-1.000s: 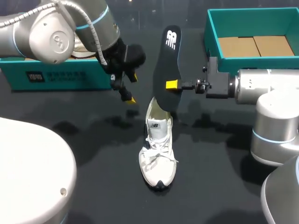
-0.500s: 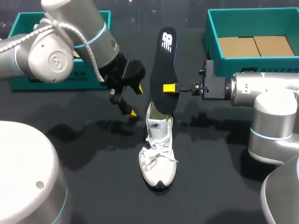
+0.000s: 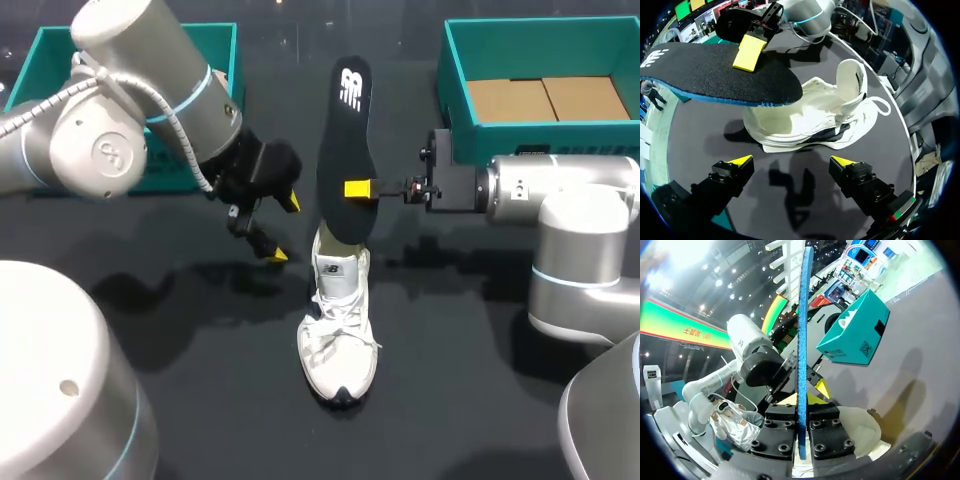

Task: Take the shoe out of the shoebox, open the shoe tongue, remove and reinsert the insole, then place the shoe into the shoebox

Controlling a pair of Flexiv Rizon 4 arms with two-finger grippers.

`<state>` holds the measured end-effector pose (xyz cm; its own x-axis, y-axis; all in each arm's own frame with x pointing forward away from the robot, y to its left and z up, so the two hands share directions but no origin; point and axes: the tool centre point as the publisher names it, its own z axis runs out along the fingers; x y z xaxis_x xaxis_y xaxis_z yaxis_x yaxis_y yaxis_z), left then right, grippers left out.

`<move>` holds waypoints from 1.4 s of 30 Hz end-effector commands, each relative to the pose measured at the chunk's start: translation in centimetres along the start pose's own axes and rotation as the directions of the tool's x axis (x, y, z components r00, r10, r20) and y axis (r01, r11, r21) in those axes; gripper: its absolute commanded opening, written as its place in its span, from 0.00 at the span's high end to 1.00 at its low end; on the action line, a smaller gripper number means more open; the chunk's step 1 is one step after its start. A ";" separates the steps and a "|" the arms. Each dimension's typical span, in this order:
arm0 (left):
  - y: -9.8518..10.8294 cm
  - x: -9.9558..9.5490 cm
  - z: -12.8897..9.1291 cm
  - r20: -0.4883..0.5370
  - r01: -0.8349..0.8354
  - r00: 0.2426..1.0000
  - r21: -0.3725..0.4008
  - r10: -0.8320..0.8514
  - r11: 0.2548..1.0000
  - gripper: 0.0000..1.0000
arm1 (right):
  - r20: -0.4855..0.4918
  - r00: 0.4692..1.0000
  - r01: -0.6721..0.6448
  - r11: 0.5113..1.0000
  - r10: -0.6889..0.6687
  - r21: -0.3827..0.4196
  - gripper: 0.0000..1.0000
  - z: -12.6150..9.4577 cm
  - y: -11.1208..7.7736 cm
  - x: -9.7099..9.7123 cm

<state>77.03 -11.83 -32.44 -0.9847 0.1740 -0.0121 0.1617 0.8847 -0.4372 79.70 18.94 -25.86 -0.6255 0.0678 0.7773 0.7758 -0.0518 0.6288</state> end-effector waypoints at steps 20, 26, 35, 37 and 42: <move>-0.8 0.0 3.3 -0.012 0.015 1.000 0.010 -0.015 1.000 0.00 | -0.076 0.993 0.084 0.996 -0.085 -0.010 1.00 1.2 -0.5 -1.0; -0.6 0.2 3.5 -0.016 0.002 1.000 0.008 -0.002 1.000 0.00 | -0.098 0.989 0.110 0.994 -0.112 -0.021 1.00 1.1 -0.6 -1.3; -0.7 0.1 3.5 -0.012 0.005 1.000 0.003 -0.005 1.000 0.00 | -0.098 0.989 0.110 0.994 -0.112 -0.021 1.00 1.1 -0.6 -1.3; -0.7 0.0 3.7 -0.012 0.006 1.000 0.002 -0.006 1.000 0.00 | -0.102 0.988 0.113 0.993 -0.115 -0.022 1.00 1.2 -0.6 -1.3; -0.9 -0.2 3.9 -0.010 0.015 1.000 -0.003 -0.015 1.000 0.00 | -0.093 0.984 0.146 0.988 -0.149 -0.047 1.00 1.4 -0.7 -1.3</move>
<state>76.73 -14.02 -35.29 -0.9861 0.1661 0.0019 0.1484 0.8863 -0.4387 80.34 19.93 -27.20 -0.7368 -0.0260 0.6756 0.6753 -0.0779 0.7334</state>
